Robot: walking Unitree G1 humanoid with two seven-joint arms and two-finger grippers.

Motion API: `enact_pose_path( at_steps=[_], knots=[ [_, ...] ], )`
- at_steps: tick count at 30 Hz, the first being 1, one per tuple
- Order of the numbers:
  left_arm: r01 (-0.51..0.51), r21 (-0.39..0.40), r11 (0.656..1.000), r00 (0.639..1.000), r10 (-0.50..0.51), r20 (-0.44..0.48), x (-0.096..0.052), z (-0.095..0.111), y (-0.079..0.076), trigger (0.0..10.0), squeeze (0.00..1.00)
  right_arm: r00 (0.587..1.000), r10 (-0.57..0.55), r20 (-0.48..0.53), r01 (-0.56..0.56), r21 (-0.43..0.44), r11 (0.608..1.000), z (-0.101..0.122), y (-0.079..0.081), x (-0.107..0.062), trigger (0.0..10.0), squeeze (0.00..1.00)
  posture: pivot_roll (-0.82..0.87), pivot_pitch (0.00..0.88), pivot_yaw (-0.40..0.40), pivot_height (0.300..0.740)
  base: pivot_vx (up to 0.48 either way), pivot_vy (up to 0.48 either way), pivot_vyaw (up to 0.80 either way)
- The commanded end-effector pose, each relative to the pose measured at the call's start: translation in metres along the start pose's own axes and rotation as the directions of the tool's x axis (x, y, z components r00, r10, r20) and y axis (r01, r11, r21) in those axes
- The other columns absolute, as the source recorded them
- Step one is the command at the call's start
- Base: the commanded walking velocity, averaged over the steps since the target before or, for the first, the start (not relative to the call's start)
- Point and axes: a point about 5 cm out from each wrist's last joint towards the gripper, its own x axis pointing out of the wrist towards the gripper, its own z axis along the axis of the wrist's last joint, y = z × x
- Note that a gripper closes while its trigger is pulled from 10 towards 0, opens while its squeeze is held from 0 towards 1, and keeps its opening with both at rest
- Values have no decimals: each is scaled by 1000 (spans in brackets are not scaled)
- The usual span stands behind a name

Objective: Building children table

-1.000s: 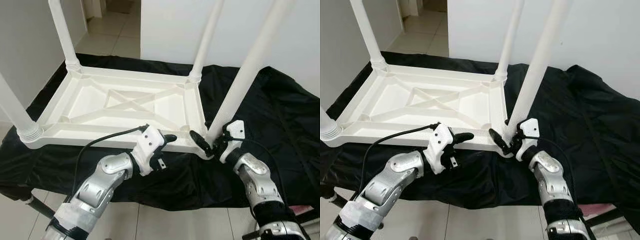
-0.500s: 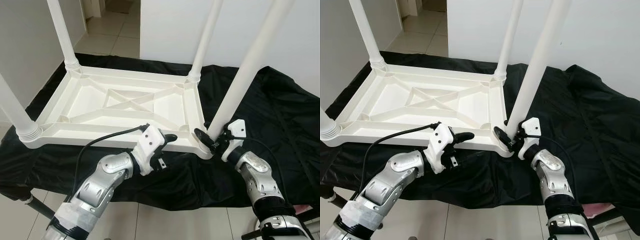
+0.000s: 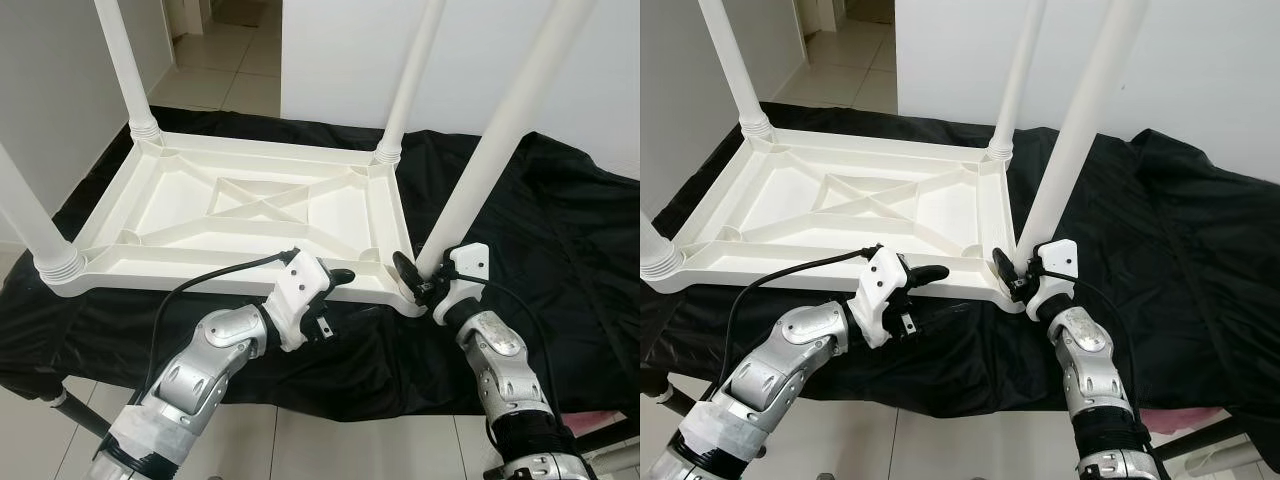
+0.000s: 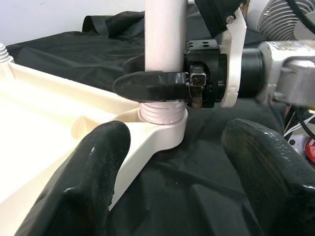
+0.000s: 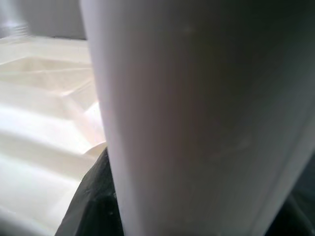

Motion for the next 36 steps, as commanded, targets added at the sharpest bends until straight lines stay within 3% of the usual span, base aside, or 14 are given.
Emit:
enact_pose_path(
  at_steps=[1,4,10,12,16,18,23,24,25,31,36],
  knots=[
    [61,4,998,998,-61,-3,1,0,-6,10000,0,997,-54,-52,54,3,999,-8,-1,-4,10000,0,5,0,-61,740,0,0,0],
    [63,7,998,998,-63,-5,2,0,-7,10000,0,979,-194,-61,196,29,980,-10,3,-8,10000,0,9,0,-68,740,0,0,0],
    [57,5,998,998,-57,-3,1,0,-6,10000,0,934,-345,-92,347,9,938,-12,6,-15,10000,0,10,0,-71,740,0,0,0],
    [54,3,999,999,-54,-2,1,-1,-6,10000,0,908,-402,-116,411,57,910,-16,17,-13,10000,0,14,0,-74,740,0,0,0],
    [53,2,999,999,-53,-3,1,-1,-6,10000,0,900,-416,-130,428,92,899,-15,27,-10,10000,0,14,0,-74,740,0,0,0],
    [55,3,998,998,-55,-4,1,-1,-6,10000,0,920,-376,-112,386,87,918,-11,34,-9,10000,0,12,0,-75,740,0,0,0],
    [57,4,998,998,-57,-3,2,-1,-6,10000,0,922,-372,-109,380,70,922,-9,29,-11,10000,0,13,0,-82,740,0,0,0],
    [56,3,998,998,-56,-2,2,-1,-6,10000,0,921,-375,-109,383,70,921,-9,28,-11,10000,173,14,0,-84,740,0,0,0],
    [55,3,998,998,-55,-2,2,-1,-6,10000,0,919,-378,-109,387,76,919,-8,28,-12,10000,1000,15,0,-86,740,0,0,0],
    [55,1,998,998,-55,-2,1,-1,-7,10000,0,918,-383,-101,390,63,919,-6,27,-12,10000,1000,16,0,-84,740,0,0,0],
    [57,1,998,998,-57,-3,1,-1,-7,10000,0,941,-330,-71,332,33,943,-3,21,-10,10000,1000,14,0,-80,740,0,0,0]
  ],
)
